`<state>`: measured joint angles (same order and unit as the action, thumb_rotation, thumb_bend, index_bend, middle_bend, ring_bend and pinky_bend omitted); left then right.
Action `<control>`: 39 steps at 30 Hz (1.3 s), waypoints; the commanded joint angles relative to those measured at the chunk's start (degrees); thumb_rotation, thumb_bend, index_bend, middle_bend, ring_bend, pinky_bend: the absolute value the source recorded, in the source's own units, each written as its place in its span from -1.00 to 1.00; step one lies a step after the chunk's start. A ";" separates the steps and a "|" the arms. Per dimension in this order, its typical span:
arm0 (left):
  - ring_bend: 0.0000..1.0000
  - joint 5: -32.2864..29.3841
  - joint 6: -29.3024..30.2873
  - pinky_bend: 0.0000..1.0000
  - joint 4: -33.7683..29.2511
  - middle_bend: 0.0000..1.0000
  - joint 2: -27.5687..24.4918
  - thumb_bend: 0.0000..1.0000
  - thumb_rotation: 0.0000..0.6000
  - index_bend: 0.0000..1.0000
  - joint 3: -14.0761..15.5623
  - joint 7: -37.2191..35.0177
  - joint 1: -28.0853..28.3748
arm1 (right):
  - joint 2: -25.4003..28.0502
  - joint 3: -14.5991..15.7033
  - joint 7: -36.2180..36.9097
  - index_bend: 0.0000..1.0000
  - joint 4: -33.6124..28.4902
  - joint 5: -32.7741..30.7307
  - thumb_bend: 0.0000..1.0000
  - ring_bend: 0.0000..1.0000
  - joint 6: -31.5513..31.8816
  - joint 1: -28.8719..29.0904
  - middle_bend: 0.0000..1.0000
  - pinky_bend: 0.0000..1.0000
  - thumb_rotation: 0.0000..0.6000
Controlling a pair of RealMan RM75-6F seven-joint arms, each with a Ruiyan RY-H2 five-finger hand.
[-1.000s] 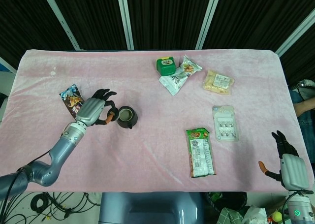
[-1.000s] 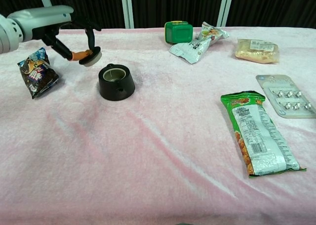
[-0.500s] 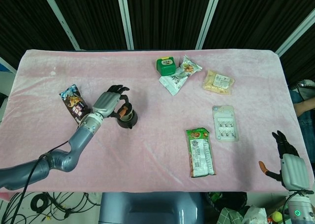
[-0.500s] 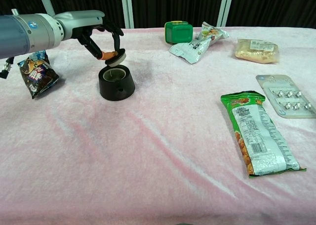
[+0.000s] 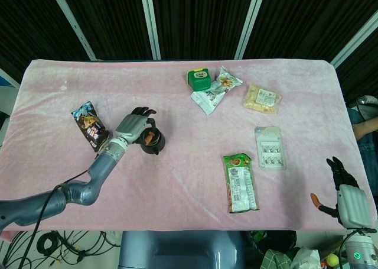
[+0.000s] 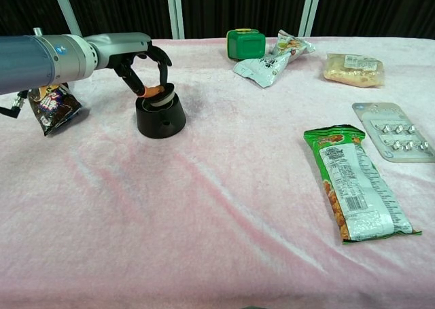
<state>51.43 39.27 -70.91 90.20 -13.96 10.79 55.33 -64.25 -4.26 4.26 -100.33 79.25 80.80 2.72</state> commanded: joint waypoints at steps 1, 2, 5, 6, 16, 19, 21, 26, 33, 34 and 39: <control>-1.00 -0.49 -0.05 -0.99 -0.01 -0.75 0.13 -0.13 1.00 0.11 0.35 0.55 0.27 | -0.03 0.05 -0.05 -0.89 -0.04 0.05 -0.59 -0.72 -0.05 0.02 -0.94 -0.68 1.00; -1.00 -0.70 -0.06 -0.99 -0.04 -0.75 0.16 -0.13 1.00 0.11 0.48 0.78 0.36 | -0.04 0.06 -0.09 -0.89 -0.03 0.09 -0.59 -0.72 -0.05 0.04 -0.94 -0.68 1.00; -1.00 -1.12 -0.04 -0.99 0.06 -0.75 0.33 -0.12 1.00 0.11 0.73 1.20 0.54 | -0.04 0.02 -0.07 -0.89 -0.02 0.04 -0.59 -0.72 0.02 0.01 -0.94 -0.68 1.00; -1.00 -1.31 -0.02 -1.00 0.15 -0.75 0.38 -0.12 1.00 0.11 0.83 1.36 0.59 | -0.03 0.01 -0.01 -0.89 -0.02 0.00 -0.59 -0.72 0.02 0.00 -0.94 -0.68 1.00; -1.00 -3.33 0.72 -1.00 0.86 -0.75 1.07 -0.13 1.00 0.11 1.73 4.04 1.30 | -0.06 0.00 0.23 -0.89 -0.08 0.02 -0.59 -0.72 0.03 -0.01 -0.94 -0.68 1.00; -1.00 -3.44 0.74 -1.00 0.78 -0.75 1.33 -0.13 1.00 0.11 1.88 4.27 1.44 | -0.02 0.01 0.25 -0.89 -0.08 0.05 -0.59 -0.72 0.01 0.00 -0.94 -0.68 1.00; -1.00 -3.43 0.71 -1.00 0.80 -0.75 1.54 -0.13 1.00 0.11 1.94 4.19 1.45 | -0.02 -0.01 0.29 -0.89 -0.07 0.04 -0.59 -0.72 0.04 -0.01 -0.94 -0.68 1.00; -1.00 -3.52 0.53 -1.00 1.23 -0.75 1.95 -0.14 1.00 0.07 2.34 4.45 1.52 | 0.05 0.00 0.38 -0.89 -0.06 -0.01 -0.59 -0.72 -0.07 0.01 -0.94 -0.68 1.00; -1.00 -4.49 0.22 -1.00 1.08 -0.78 1.65 -0.18 1.00 -0.42 3.00 5.66 1.71 | 0.05 0.09 0.24 -0.89 -0.16 0.09 -0.59 -0.72 -0.12 0.03 -0.94 -0.68 1.00; -1.00 -4.61 0.21 -1.00 0.90 -0.79 1.51 -0.20 1.00 -0.55 2.95 5.63 1.71 | 0.05 0.09 0.21 -0.89 -0.17 0.09 -0.59 -0.72 -0.11 0.03 -0.94 -0.68 1.00; -1.00 -5.37 0.50 -1.00 -0.84 -0.83 0.46 -0.23 1.00 -0.98 1.89 4.29 1.39 | 0.06 0.12 0.11 -0.89 -0.24 -0.04 -0.59 -0.72 -0.20 0.03 -0.94 -0.68 1.00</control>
<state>46.24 39.67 -71.28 90.97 -11.74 15.50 56.84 -64.19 -4.15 4.37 -100.57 79.20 80.59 2.75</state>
